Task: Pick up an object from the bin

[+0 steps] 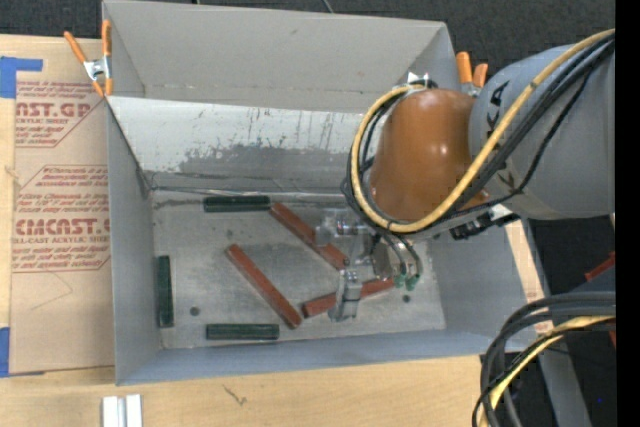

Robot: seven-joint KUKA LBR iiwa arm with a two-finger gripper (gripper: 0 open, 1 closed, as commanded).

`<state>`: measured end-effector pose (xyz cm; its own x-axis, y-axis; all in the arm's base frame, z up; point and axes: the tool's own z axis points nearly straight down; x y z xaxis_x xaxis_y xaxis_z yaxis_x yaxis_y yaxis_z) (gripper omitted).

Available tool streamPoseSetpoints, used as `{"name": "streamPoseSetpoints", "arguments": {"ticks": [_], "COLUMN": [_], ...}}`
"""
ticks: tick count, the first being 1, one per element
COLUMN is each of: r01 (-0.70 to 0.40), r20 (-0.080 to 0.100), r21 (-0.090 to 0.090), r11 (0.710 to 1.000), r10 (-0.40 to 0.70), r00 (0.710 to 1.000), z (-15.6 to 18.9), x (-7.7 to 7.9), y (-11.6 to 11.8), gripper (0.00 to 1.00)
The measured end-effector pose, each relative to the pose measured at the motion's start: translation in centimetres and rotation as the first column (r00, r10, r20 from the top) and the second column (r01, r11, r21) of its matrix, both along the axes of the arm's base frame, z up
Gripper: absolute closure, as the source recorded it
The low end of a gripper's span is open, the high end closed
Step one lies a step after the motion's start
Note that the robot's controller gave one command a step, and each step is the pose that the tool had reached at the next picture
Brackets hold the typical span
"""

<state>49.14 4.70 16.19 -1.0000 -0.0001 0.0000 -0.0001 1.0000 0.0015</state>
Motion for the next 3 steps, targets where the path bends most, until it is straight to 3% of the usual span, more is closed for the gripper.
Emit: {"name": "streamPoseSetpoints", "arguments": {"ticks": [1,2,3], "r01": [0.014,0.222,0.222], "r20": [0.008,0.000,0.000], "r21": [0.001,0.000,0.000], "r11": [1.000,0.975,0.975], "r10": [-0.014,-0.222,-0.222], "r00": [1.000,0.975,0.975], "z": [-4.6,-9.2,-9.2], "x": [0.7,1.6,1.6], "y": [-1.2,-1.3,-1.3], "gripper": [0.00,1.00,1.00]}}
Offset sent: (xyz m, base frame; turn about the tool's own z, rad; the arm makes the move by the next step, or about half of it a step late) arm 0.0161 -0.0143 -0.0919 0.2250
